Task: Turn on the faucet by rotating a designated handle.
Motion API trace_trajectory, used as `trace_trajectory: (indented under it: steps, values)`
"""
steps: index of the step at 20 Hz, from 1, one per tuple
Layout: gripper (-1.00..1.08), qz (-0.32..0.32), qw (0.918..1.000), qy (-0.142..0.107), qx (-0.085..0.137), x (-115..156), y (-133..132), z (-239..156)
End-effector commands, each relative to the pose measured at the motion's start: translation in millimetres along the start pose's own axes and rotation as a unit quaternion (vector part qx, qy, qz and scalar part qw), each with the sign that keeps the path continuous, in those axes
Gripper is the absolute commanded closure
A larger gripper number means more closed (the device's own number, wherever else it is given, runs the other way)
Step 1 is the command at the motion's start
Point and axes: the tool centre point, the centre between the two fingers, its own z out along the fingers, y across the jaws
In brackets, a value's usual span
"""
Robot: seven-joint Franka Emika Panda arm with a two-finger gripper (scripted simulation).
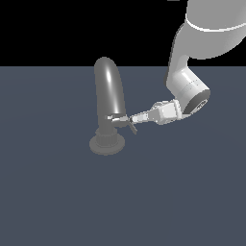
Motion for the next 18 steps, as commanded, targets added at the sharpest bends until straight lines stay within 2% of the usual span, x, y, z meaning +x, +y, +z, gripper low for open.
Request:
trace_trajectory:
  steps: [1, 18]
  values:
    - [1.08, 0.004, 1.0000, -0.001, 0.005, 10, -10, 0]
    - [1.08, 0.026, 0.9996, -0.007, 0.007, 52, -48, 0]
